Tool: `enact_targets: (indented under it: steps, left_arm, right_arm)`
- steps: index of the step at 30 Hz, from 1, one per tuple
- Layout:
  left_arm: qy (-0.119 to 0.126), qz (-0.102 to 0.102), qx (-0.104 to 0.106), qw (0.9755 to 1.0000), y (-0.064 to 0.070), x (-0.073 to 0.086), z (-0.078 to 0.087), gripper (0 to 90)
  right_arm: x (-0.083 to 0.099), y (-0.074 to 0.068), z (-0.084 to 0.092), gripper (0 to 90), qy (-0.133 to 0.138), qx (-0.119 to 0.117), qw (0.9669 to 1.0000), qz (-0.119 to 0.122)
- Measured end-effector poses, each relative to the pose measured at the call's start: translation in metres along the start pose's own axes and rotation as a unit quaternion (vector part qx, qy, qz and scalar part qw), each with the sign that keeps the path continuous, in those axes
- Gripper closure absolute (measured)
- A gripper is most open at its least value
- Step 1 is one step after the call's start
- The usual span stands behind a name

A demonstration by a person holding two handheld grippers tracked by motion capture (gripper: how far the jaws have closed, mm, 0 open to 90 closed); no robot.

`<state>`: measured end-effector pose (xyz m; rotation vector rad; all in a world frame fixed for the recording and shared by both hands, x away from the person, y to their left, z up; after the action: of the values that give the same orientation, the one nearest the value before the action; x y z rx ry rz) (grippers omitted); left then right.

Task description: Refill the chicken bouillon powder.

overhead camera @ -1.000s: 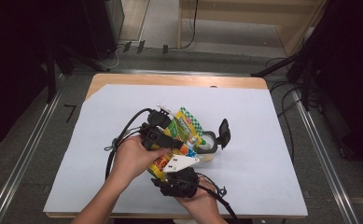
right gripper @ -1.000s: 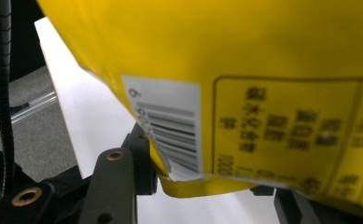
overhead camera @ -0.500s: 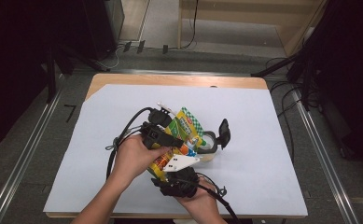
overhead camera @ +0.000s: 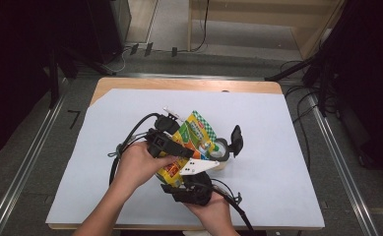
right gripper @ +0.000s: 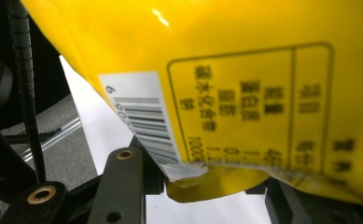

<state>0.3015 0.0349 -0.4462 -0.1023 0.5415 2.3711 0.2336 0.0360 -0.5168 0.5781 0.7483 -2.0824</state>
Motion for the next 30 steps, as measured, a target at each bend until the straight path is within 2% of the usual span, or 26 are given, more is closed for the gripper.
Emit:
enact_targets:
  steps: [3, 6, 11, 15, 17, 19, 21, 24, 27, 30]
  left_arm:
    - [0.000, -0.004, -0.009, 0.9999, 0.001, 0.000, 0.001, 64.4]
    - [-0.001, -0.015, -0.030, 0.9994, 0.002, -0.003, 0.003, 70.4]
    - [-0.005, -0.016, -0.048, 0.9987, 0.002, -0.008, 0.008, 77.6]
    - [-0.010, -0.014, -0.043, 0.9989, 0.000, -0.013, 0.010, 80.4]
    - [-0.013, -0.006, -0.039, 0.9992, -0.001, -0.016, 0.010, 80.7]
    - [-0.018, 0.005, -0.044, 0.9989, -0.002, -0.018, 0.010, 80.8]
    - [-0.020, 0.005, -0.047, 0.9987, -0.003, -0.020, 0.009, 81.6]
    - [-0.018, 0.007, -0.041, 0.9990, -0.005, -0.023, 0.008, 82.4]
    - [-0.017, 0.011, -0.039, 0.9990, -0.006, -0.023, 0.008, 82.6]
    - [-0.015, 0.012, -0.042, 0.9989, -0.004, -0.023, 0.008, 82.5]
  right_arm:
    - [-0.002, -0.001, 0.001, 61.6, 0.003, 0.002, 1.0000, 0.004]
    - [-0.003, -0.003, 0.000, 60.5, -0.001, 0.007, 0.9999, 0.011]
    - [-0.007, -0.007, 0.000, 56.8, -0.002, 0.011, 0.9996, 0.024]
    - [-0.011, -0.009, 0.000, 56.8, -0.006, 0.014, 0.9994, 0.032]
    - [-0.012, -0.008, 0.000, 57.1, -0.008, 0.013, 0.9994, 0.030]
    - [-0.014, -0.006, 0.000, 56.8, -0.010, 0.007, 0.9996, 0.026]
    - [-0.015, -0.004, -0.002, 55.6, -0.015, 0.011, 0.9994, 0.028]
    - [-0.014, -0.002, -0.005, 51.2, -0.019, 0.027, 0.9988, 0.035]
    - [-0.015, 0.000, -0.005, 56.6, -0.015, 0.035, 0.9986, 0.035]
    - [-0.015, 0.000, -0.005, 57.5, -0.011, 0.036, 0.9988, 0.032]
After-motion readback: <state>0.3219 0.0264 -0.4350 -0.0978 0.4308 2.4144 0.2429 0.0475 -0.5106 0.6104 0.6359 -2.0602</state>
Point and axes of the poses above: each handheld gripper's, and its own axes: z roughly backward along the jaws, x roughly out of its underside, y roughly to its right, the point moved 10 cm from there along -z, roughly forward along the jaws, and after that the axes turned 15 degrees about -y, right-handed, at the moved point
